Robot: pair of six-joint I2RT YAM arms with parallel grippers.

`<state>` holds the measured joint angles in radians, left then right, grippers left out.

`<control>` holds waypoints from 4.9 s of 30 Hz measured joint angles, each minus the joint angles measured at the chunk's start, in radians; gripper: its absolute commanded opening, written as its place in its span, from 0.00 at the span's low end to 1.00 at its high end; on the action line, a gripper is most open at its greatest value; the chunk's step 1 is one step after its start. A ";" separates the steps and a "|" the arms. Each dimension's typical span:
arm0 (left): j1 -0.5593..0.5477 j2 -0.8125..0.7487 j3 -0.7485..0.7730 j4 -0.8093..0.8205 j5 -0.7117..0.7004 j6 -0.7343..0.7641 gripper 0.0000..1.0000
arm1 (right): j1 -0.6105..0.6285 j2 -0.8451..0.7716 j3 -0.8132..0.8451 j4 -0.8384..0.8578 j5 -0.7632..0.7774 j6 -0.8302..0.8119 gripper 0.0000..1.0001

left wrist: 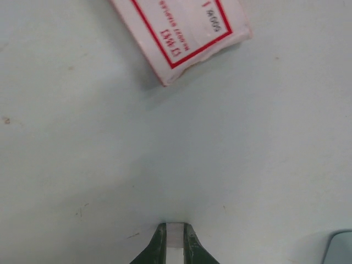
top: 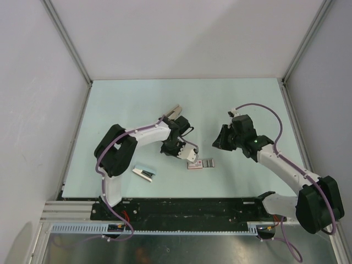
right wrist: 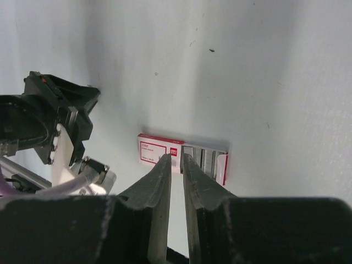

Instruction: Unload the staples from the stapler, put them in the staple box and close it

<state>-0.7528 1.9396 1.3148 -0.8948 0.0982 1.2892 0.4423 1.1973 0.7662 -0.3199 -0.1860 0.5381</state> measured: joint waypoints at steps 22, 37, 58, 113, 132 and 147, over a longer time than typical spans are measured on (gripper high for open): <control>0.324 -0.278 0.456 0.071 0.812 -0.675 0.03 | -0.010 -0.049 0.014 0.208 -0.173 0.059 0.54; 0.337 -0.185 0.764 0.175 1.245 -1.267 0.00 | 0.075 -0.077 0.101 0.769 -0.317 0.085 0.70; 0.341 -0.348 0.259 1.281 1.232 -2.157 0.02 | 0.053 -0.005 0.134 1.164 -0.406 0.233 0.56; 0.340 -0.363 0.154 1.320 1.188 -2.134 0.03 | 0.068 0.016 0.156 1.035 -0.427 0.210 0.35; 0.336 -0.365 0.140 1.322 1.188 -2.126 0.06 | 0.066 0.017 0.162 1.032 -0.449 0.211 0.00; 0.337 -0.373 0.132 1.318 1.189 -2.106 0.98 | 0.067 0.016 0.173 0.921 -0.441 0.158 0.00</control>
<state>-0.4160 1.5669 1.4467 0.4236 1.2873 -0.8165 0.5095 1.2129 0.9394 0.6010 -0.6270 0.6956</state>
